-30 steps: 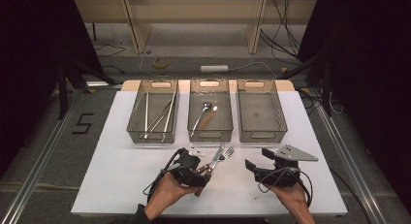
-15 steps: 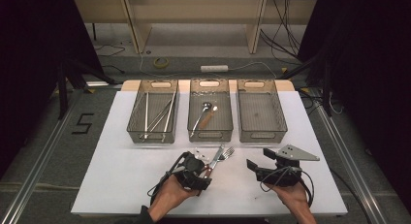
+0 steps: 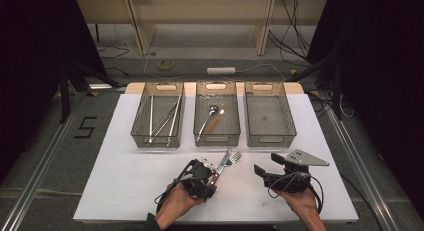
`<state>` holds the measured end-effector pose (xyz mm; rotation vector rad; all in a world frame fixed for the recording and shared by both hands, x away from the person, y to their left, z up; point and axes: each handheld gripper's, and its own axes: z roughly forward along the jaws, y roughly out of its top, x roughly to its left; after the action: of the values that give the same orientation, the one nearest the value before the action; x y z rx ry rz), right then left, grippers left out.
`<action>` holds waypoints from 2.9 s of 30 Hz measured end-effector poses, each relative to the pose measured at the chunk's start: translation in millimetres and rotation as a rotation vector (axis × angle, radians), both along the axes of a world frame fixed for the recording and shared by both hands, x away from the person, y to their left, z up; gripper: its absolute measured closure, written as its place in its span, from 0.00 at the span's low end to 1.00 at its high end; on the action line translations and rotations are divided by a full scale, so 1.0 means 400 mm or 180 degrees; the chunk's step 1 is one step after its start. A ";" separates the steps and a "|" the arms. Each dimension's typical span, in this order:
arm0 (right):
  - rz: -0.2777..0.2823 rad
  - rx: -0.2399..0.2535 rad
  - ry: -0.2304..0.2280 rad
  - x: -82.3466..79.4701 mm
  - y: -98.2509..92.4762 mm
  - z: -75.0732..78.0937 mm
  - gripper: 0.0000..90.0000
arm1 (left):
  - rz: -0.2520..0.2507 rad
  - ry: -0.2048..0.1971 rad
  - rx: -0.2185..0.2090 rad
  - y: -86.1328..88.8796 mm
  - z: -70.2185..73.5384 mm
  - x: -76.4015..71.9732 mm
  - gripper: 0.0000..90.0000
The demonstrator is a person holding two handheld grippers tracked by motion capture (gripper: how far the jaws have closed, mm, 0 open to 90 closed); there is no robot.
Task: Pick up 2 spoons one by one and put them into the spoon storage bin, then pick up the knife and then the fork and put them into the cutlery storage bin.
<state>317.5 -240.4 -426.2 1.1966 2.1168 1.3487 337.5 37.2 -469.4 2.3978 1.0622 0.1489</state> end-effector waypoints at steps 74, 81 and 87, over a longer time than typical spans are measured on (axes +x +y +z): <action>-0.0045 -0.0015 -0.0022 -0.002 -0.002 0.005 0.28 | -0.0129 -0.0498 -0.0671 0.026 0.139 0.025 0.84; -0.0064 0.0022 -0.0025 -0.013 -0.012 0.008 0.28 | -0.0144 -0.0605 -0.0749 0.007 0.166 0.052 0.84; -0.0064 0.0036 -0.0024 -0.020 -0.017 0.008 0.28 | -0.0124 -0.0653 -0.0828 -0.011 0.183 0.083 0.84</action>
<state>309.4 -247.1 -423.0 1.2123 2.0891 1.3562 370.6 32.8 -396.2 2.1176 0.8820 0.2237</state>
